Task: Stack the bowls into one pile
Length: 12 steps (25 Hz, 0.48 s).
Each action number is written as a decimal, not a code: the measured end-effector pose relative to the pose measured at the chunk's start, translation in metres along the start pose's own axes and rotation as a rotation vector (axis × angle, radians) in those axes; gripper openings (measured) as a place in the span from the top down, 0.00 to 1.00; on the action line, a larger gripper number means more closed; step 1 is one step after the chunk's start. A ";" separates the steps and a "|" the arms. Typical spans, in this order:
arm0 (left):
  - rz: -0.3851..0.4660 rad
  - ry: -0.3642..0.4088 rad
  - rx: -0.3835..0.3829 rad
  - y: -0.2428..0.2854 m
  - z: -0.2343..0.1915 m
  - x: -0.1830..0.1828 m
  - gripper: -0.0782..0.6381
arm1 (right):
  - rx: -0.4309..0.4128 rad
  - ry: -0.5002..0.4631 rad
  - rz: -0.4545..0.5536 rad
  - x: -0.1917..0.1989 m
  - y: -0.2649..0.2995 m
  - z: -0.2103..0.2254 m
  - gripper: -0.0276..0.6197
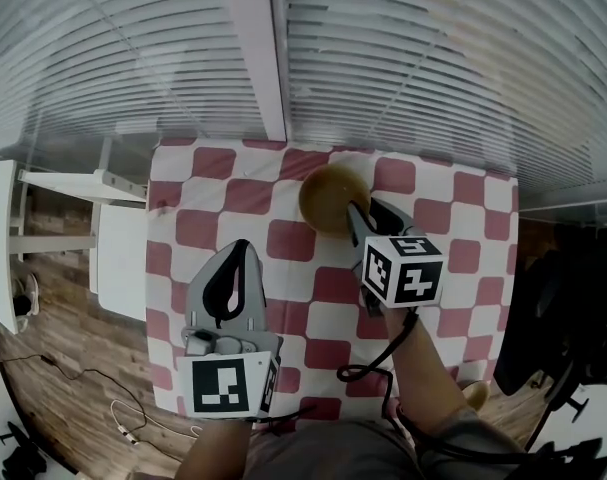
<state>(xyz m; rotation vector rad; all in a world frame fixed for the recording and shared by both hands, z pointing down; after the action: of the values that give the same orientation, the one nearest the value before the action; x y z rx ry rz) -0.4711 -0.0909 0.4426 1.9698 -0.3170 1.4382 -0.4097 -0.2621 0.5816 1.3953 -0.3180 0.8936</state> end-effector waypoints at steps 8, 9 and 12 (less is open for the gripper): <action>0.009 -0.001 0.003 0.000 0.002 -0.003 0.89 | -0.040 0.083 0.020 -0.004 -0.004 -0.002 0.89; 0.011 0.000 0.004 0.000 0.003 -0.004 0.89 | -0.044 0.087 0.018 -0.004 -0.005 -0.003 0.89; 0.017 0.004 0.007 -0.003 0.004 -0.007 0.89 | -0.055 0.096 0.017 -0.003 -0.009 -0.005 0.89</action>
<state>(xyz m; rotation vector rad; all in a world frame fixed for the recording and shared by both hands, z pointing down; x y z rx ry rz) -0.4686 -0.0926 0.4342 1.9740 -0.3284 1.4554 -0.4069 -0.2576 0.5725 1.2961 -0.2798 0.9554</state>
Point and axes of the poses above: the fingertips, and each gripper's own axes: y forward along the fingers, z to its right, x out of its underside, the point moved 1 cm from there along -y, backward along the fingers, and after that the axes turned 6 degrees about -y, right-handed, at the moved point
